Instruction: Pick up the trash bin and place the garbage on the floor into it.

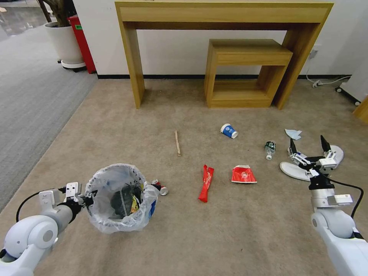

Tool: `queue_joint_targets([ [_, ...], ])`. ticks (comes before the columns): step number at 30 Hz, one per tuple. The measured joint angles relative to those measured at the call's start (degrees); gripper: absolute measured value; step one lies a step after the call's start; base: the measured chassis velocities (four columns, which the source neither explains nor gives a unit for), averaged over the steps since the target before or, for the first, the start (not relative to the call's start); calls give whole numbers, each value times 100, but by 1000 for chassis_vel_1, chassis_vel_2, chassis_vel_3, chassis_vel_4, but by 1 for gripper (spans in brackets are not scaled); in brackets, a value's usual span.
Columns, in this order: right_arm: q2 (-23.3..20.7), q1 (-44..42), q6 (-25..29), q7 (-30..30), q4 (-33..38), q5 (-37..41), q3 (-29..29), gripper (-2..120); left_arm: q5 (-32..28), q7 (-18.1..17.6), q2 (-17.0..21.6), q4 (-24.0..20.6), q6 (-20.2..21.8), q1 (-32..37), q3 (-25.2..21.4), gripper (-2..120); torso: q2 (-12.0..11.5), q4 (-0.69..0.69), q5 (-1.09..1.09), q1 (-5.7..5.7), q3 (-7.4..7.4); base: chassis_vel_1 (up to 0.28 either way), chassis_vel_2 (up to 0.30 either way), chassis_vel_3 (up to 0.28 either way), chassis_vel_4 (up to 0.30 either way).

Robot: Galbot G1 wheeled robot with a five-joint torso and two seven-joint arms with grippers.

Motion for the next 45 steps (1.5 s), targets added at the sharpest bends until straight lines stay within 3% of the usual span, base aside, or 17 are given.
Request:
queue_joint_targets([
  [30,415,-353,282,-191,-277,-358,102,100,105,90,-21,-188,-19,354,-208,0,0,0,1,0,1,0,0,0,0],
  [45,459,-278,389,-260,-403,-401,76,100,162,111,-76,-158,-34,342,-177,0,0,1,1,0,0,128,132,-133,-132],
])
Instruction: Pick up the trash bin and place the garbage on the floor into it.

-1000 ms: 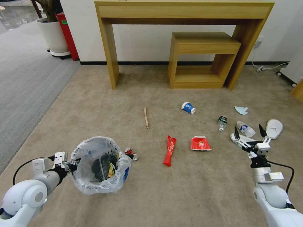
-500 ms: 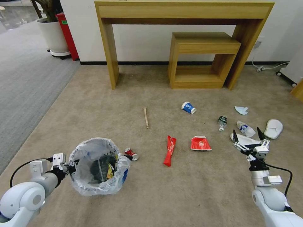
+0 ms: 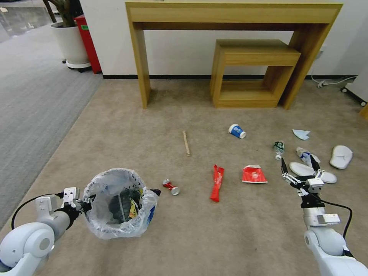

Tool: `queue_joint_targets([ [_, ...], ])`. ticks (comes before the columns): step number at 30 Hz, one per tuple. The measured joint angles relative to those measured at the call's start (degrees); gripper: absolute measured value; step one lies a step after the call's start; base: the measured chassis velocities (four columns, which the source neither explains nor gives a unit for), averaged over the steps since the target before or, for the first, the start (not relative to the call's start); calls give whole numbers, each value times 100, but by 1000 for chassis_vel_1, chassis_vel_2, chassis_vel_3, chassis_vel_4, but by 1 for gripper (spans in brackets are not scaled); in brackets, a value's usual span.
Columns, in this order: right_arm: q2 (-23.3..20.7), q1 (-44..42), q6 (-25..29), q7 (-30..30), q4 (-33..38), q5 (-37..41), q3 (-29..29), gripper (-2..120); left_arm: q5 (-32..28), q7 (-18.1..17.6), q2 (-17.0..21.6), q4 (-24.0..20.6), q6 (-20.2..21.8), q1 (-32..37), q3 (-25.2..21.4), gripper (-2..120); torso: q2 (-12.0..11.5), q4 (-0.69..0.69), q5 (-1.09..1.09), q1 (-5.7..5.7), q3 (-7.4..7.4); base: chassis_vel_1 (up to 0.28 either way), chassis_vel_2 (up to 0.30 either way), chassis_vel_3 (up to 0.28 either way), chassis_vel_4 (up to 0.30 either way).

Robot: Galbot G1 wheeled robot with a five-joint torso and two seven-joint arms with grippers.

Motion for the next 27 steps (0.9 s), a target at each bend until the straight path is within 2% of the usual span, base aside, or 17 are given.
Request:
queue_joint_targets([
  [15,13,74,30,-21,-70,-15,4,97,5,-1,-9,21,-2,-26,25,0,0,-1,-1,1,0,52,57,-54,-64],
  [27,67,54,55,-25,-73,-98,31,93,18,0,-28,0,-3,0,12,0,0,0,-1,1,0,101,92,-98,-93],
])
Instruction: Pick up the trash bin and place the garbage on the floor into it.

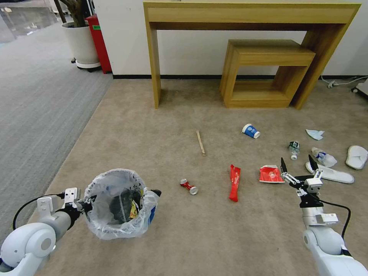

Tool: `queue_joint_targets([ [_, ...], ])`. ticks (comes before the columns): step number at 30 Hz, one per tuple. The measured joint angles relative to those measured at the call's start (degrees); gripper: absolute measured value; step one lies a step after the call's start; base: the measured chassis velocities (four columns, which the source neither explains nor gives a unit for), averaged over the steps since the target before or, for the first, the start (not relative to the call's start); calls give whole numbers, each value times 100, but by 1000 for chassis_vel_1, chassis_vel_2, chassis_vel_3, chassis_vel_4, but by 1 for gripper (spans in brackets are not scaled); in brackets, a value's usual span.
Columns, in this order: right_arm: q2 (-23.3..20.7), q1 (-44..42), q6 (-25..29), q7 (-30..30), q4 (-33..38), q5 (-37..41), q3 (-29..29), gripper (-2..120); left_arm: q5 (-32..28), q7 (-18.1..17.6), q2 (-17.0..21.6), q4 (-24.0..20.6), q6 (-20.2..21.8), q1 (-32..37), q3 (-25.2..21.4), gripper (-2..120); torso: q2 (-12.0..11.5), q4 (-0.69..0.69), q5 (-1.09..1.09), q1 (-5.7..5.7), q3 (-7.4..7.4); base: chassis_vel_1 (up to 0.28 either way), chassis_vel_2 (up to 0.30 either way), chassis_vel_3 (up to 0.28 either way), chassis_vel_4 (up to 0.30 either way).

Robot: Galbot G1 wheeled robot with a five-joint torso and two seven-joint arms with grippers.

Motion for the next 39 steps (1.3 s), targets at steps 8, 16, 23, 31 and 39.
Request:
queue_joint_targets([
  [8,23,-49,69,-44,15,-40,45,93,26,12,-19,-27,-5,32,-13,0,0,0,0,0,0,73,85,-89,-87],
  [16,91,-108,126,-59,73,-62,54,96,15,27,-11,-91,-9,107,-121,0,0,0,1,0,0,5,6,-6,-2],
  [23,73,-145,91,-54,131,-212,116,97,3,54,16,-119,-25,182,-239,0,0,0,0,0,0,0,0,0,0],
  [31,111,-182,92,-53,131,-358,164,96,-2,81,17,-152,-39,247,-306,0,0,0,0,0,0,0,0,0,0],
  [39,180,-185,114,-50,126,-452,168,94,13,88,-8,-184,-45,288,-307,0,0,0,0,-2,0,-6,6,6,-6],
])
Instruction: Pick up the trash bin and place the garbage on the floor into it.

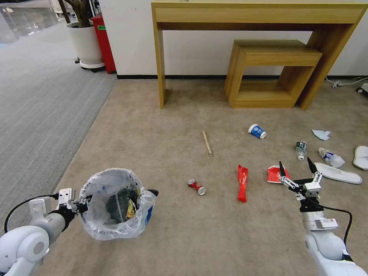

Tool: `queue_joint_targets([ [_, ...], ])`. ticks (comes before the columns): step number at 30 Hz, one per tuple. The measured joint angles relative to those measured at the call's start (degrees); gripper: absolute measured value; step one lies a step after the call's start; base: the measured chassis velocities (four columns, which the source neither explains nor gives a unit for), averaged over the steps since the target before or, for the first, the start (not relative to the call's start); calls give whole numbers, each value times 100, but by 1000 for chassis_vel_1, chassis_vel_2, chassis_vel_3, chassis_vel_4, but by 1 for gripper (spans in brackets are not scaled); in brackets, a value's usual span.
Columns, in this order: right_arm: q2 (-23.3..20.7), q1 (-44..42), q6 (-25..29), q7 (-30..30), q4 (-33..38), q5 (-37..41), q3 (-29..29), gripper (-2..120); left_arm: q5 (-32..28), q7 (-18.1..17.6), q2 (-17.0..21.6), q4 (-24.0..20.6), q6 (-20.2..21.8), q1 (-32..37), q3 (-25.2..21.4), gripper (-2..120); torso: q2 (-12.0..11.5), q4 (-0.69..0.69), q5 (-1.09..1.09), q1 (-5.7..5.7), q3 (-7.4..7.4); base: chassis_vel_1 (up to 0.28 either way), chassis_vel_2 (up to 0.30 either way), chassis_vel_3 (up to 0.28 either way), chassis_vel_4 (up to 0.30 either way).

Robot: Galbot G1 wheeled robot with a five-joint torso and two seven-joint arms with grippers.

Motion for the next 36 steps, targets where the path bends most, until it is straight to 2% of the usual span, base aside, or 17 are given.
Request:
queue_joint_targets([
  [36,71,128,93,-24,-192,-55,-56,93,27,5,-18,95,-13,-108,114,0,0,0,0,2,0,-81,82,78,-85],
])
